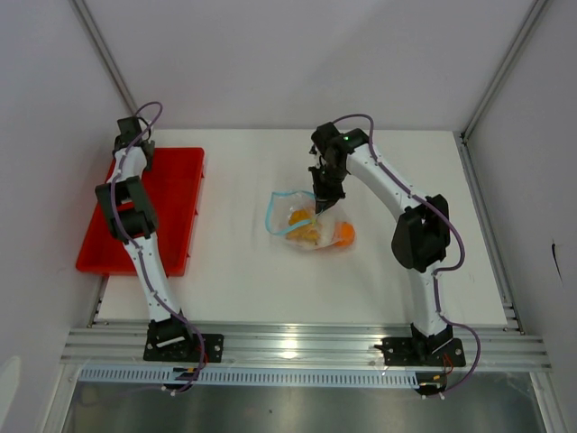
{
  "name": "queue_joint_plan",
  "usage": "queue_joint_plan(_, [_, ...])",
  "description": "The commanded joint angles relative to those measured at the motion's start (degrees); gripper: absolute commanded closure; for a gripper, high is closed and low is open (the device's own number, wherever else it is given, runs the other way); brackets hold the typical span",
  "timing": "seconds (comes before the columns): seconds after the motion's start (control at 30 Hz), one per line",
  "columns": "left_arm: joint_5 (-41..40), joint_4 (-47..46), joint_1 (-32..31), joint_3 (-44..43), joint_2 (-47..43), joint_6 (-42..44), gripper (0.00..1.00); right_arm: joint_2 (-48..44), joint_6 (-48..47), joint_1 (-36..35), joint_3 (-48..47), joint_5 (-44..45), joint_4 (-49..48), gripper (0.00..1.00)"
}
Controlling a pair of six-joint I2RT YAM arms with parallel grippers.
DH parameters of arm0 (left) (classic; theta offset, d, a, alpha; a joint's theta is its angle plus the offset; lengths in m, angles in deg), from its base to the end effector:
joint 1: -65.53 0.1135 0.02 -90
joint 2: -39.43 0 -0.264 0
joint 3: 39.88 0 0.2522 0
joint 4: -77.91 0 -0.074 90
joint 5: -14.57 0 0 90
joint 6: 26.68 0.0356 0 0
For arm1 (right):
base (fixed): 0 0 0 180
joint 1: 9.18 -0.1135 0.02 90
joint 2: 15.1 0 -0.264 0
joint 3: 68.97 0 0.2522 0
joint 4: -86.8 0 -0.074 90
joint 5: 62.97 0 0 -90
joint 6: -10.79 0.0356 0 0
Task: Place the food in the zip-top bag and seal the zipper
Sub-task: Pick up the fake fruit from the bin, then place the fake fruit in the zipper food storage bag.
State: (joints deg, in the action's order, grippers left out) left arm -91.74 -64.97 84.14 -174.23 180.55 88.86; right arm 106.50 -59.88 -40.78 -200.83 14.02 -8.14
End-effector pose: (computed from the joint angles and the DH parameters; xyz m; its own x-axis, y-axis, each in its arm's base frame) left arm 0.5218 0.1862 0.1745 -0.8076 0.1647 -0.5663 -0.1661 0.8578 0.4864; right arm 0.3663 0.2348 0.2784 -0.9612 -0.2127 -0.1755 -0.2571 0.9213 0.2918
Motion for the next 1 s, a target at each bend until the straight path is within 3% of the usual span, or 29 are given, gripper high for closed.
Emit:
queue_joint_plan(0.0, [-1.79, -0.85, 0.64, -0.17, -1.63, -2.49, 0.99, -0.22, -0.79, -0.49, -2.74, 1.15, 1.29, 1.0])
queue_joint_plan(0.13, [1.45, -0.5, 0.46, 5.18, -6.99, -9.26, 0.99, -1.1, -0.17, -0.75, -3.01, 2.73, 1.38, 1.0])
queue_joint_plan(0.37, [1.82, -5.51, -1.73, 26.69, -22.89, -18.94, 0.99, -4.17, 1.76, -2.07, -1.78, 6.51, 0.24, 1.0])
queue_joint_plan(0.57, [5.76, 0.71, -2.97, 30.33, -33.53, -26.14, 0.99, -9.35, 5.09, -3.91, 4.28, 9.23, -3.1, 1.0])
queue_joint_plan(0.73, [24.11, 1.44, -4.1, 37.17, -43.63, -37.21, 0.99, -14.01, 8.26, -5.93, 10.77, 11.17, -7.75, 1.0])
queue_joint_plan(0.8, [27.99, -2.78, -5.59, 45.52, -50.83, -40.91, 0.99, -15.6, 9.32, -6.81, 14.82, 10.47, -10.82, 1.0])
queue_joint_plan(0.9, [30.72, -6.39, -11.21, 54.05, -60.41, -44.78, 0.99, -17.8, 9.58, -8.39, 19.57, 11.96, -15.05, 1.0])
queue_joint_plan(0.97, [37.29, -8.75, -15.08, 60.08, -64.98, -48.46, 0.99, -19.38, 9.76, -9.01, 21.77, 12.22, -17.07, 1.0])
